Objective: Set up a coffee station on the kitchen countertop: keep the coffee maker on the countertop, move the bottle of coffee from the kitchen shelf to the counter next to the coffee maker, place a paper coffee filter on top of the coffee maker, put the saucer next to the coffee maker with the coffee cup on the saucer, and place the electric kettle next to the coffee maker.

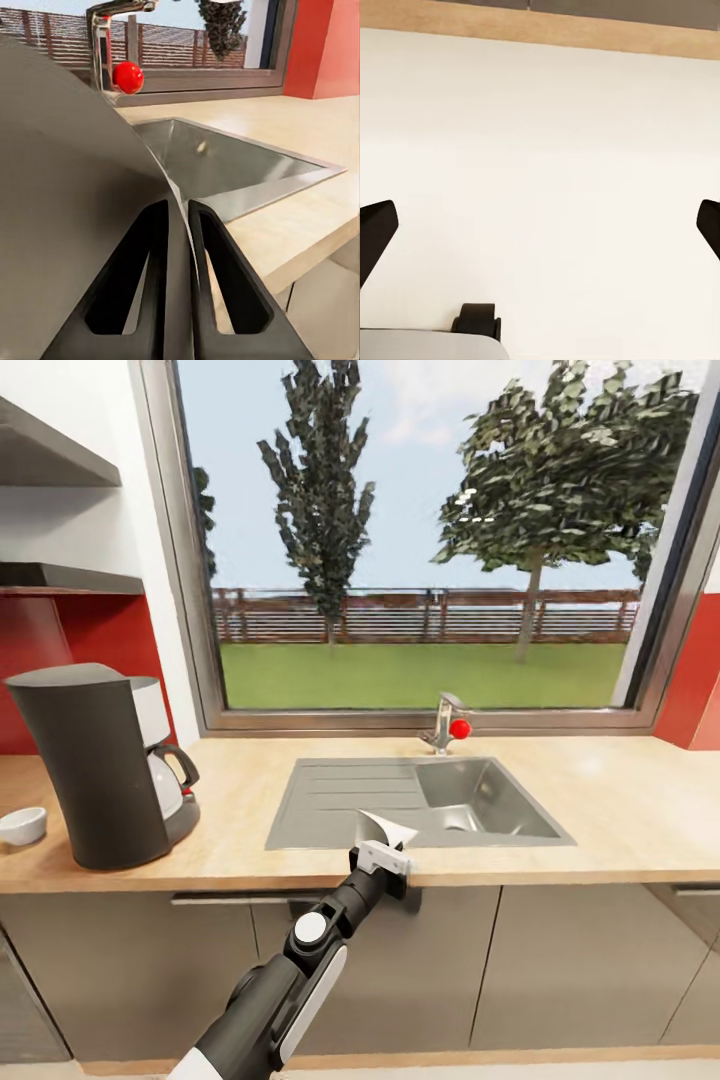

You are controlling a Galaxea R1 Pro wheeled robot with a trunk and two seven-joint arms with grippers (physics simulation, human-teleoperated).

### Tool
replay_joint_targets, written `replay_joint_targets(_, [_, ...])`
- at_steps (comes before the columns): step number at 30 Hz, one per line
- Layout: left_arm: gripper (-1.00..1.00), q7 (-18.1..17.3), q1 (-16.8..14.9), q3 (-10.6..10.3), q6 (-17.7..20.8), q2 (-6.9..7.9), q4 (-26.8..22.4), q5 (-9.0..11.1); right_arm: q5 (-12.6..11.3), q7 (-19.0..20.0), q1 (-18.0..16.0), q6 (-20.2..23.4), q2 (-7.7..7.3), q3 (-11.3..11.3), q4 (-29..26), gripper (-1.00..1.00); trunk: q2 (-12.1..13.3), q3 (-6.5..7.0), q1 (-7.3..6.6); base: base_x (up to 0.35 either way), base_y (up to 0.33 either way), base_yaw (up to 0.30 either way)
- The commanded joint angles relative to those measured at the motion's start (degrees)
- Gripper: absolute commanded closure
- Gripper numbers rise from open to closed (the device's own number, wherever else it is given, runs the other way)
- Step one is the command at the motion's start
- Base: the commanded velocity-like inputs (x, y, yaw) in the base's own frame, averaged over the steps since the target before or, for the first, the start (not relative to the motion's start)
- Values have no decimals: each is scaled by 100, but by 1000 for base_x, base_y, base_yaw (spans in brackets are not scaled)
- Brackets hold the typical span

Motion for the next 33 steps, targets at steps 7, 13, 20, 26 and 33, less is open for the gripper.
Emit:
replay_joint_targets(7, [100, -15, -5, -1, 21, -1, -1, 41, 21, -2, -3, -15, -3, 9, 1, -100, -4, -7, 0, 5, -4, 267])
replay_joint_targets(13, [100, -15, -5, -17, 21, -1, 1, 38, 21, -2, -4, -16, -3, 9, 1, -100, -4, -7, 0, 1, -44, 271])
replay_joint_targets(20, [100, -15, -5, -25, 21, -1, -1, 38, 21, 5, -2, -8, -3, 9, 1, -100, -4, -7, 0, 0, -238, 147])
replay_joint_targets(26, [100, -15, -5, -26, 21, -1, 1, 37, 21, 3, -1, -11, -3, 9, 1, -100, -4, -7, 0, 0, -217, 179])
replay_joint_targets(33, [100, -15, -5, -26, 21, -1, 9, 44, 21, 6, -3, -8, -3, 22, 1, -100, 36, 11, -22, 0, -27, 201])
